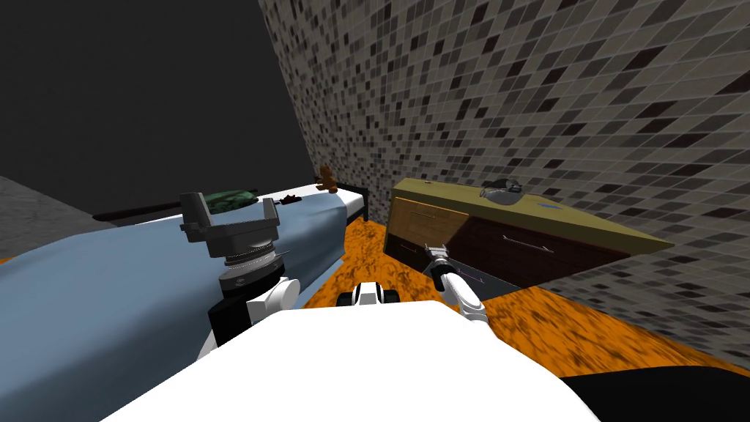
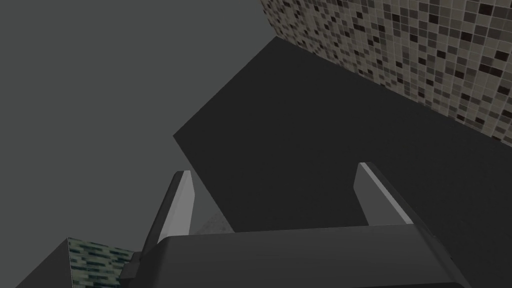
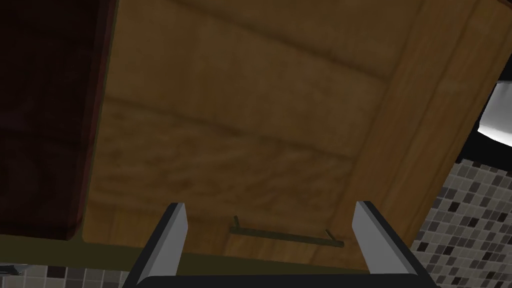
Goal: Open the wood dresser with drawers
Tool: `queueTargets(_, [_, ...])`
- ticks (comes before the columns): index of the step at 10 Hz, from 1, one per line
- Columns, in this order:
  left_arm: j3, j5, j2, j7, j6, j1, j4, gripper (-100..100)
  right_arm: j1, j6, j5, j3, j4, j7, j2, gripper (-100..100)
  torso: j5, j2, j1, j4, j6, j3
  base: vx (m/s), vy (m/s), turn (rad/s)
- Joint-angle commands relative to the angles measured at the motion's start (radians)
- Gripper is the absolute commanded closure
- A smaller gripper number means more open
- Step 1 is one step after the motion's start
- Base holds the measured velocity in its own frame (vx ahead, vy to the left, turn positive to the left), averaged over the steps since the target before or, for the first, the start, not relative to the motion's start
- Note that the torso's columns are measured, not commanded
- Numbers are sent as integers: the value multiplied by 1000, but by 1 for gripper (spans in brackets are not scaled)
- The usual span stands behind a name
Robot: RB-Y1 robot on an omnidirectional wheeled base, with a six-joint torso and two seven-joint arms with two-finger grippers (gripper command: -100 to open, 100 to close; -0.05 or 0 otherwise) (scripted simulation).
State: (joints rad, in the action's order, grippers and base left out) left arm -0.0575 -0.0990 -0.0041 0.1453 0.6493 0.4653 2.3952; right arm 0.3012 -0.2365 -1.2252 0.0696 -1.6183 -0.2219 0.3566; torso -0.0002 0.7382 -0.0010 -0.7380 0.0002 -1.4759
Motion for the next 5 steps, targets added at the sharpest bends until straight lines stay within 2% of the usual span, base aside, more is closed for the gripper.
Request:
queueTargets(1, [0,0,0,0,0,0,0,0,-19,-55,-46,-7,36,-34,23,-100,0,0,2,0,0,0,8,66,56])
queueTargets(3, [0,0,0,0,0,0,0,0,-55,-115,-127,-3,107,-78,50,-100,0,0,1,0,0,0,12,75,119])
queueTargets(4, [0,0,0,0,0,0,0,0,-55,-122,-137,-3,109,-78,50,-100,0,-1,2,0,0,0,30,65,57])
queueTargets(5, [0,0,0,0,0,0,0,0,-74,-154,-179,0,144,-99,63,-100,0,-1,1,0,0,-1,40,64,101])
